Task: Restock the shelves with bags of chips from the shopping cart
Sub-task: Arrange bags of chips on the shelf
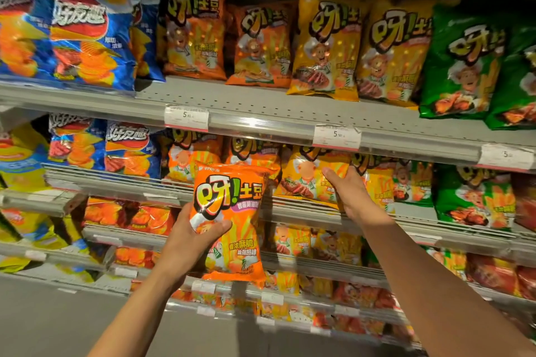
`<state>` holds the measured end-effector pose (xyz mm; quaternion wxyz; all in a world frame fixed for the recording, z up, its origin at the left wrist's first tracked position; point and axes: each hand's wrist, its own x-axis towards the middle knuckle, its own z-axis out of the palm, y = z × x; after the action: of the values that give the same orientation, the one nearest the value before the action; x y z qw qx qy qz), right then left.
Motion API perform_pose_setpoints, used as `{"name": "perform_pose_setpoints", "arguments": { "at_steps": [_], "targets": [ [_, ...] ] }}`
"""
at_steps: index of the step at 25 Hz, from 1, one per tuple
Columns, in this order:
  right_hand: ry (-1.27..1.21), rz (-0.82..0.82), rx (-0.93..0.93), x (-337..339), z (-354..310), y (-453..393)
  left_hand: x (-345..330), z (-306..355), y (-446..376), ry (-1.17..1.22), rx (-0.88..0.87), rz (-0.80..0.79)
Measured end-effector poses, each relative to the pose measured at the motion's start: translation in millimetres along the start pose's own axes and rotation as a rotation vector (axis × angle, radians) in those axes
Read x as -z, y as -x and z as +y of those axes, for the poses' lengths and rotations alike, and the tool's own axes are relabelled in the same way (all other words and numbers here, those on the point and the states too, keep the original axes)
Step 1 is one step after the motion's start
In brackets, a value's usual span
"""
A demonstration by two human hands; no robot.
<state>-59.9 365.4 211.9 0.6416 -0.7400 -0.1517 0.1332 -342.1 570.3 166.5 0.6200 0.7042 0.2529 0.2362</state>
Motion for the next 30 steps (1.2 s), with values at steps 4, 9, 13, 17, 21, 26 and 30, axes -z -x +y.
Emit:
{"name": "perform_pose_setpoints", "arguments": {
  "at_steps": [4, 9, 13, 17, 21, 26, 30],
  "targets": [
    [0.094, 0.024, -0.018, -2.5, 5.0, -7.4, -10.4, 3.1, -0.9, 0.001, 0.008, 0.023],
    [0.237, -0.090, -0.088, 0.0, 11.2, -8.3, -29.2, -0.4, 4.7, 0.011, 0.038, 0.029],
    [0.272, -0.141, -0.107, 3.0, 8.7, -11.5, -48.7, 5.5, 6.5, -0.026, 0.042, 0.030],
    [0.343, 0.003, -0.024, 4.8, 6.3, -5.3, -57.3, 12.3, 3.4, -0.010, 0.047, 0.021],
    [0.929, 0.340, 0.579, -2.4, 1.7, 9.0, -58.1, 15.7, 4.2, -0.032, 0.048, 0.043],
    [1.318, 0.045, 0.483, -9.4, -12.0, -3.7, -59.4, 19.8, 7.8, -0.064, 0.026, 0.036],
    [1.292, -0.024, 0.402, -7.3, -18.2, -3.4, -59.0, 17.7, 7.7, -0.059, 0.033, 0.019]
  ]
}}
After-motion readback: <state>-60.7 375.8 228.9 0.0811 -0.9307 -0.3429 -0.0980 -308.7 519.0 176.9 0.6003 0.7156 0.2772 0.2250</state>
